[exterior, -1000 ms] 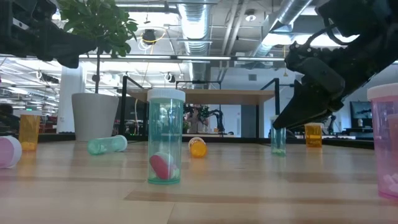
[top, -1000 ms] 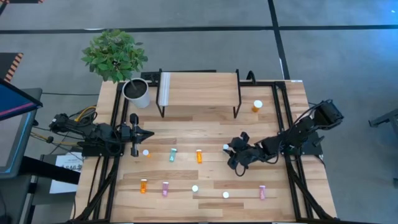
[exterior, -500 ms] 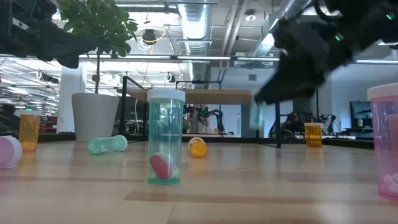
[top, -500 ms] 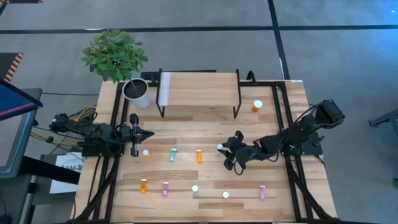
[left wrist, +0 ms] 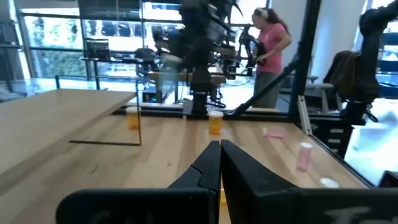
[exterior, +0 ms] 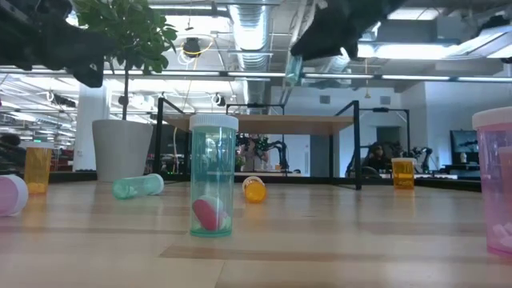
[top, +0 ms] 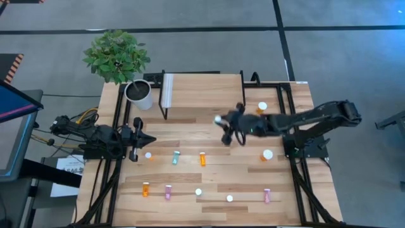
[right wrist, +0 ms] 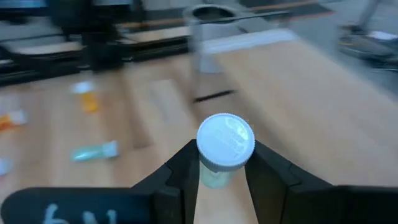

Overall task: Pick and place medicine bottles onto shelf by color
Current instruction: Put the top right blue pill bottle on the shelf

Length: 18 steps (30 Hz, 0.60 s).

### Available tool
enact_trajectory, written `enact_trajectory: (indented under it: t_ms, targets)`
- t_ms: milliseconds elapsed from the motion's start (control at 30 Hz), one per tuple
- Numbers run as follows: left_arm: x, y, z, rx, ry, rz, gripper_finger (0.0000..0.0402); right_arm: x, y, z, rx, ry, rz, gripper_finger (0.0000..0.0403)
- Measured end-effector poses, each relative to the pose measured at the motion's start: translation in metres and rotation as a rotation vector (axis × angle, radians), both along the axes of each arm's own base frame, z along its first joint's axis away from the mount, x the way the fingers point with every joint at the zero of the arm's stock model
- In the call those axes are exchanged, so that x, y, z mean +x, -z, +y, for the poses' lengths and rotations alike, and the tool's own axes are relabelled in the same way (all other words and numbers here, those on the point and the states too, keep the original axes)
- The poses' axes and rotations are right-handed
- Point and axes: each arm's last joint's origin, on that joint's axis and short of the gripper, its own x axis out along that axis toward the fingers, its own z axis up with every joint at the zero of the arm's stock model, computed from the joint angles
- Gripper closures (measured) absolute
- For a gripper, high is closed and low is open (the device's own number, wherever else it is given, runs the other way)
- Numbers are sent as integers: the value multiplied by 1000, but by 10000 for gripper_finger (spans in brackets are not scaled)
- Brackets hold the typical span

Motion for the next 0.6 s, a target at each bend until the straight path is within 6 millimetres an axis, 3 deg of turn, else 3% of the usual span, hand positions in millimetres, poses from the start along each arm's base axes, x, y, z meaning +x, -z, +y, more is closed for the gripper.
enact_trajectory:
  t_ms: [300,600]
  targets:
    - [0,-1,0,3,8,-14,401,-7,-38,-84,-55,204,45,266]
    - [0,-2,0,37,-4,-17,401,-29,-29,-159,21,335,64,264]
